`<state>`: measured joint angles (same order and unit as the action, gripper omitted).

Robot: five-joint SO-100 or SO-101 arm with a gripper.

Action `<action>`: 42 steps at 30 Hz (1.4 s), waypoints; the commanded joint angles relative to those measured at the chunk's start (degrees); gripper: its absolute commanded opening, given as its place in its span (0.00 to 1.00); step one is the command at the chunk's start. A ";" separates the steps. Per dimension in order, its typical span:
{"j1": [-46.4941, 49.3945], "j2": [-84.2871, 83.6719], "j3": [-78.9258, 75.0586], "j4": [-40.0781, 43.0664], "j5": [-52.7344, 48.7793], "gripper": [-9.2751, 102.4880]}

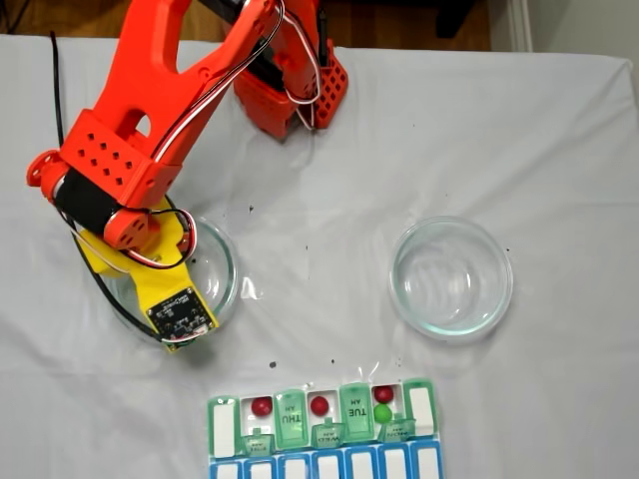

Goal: Sort medicines into box.

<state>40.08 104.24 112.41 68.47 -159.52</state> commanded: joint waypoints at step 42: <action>-6.06 8.79 8.96 -16.26 39.81 0.20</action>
<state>34.19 110.04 122.08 52.56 -120.94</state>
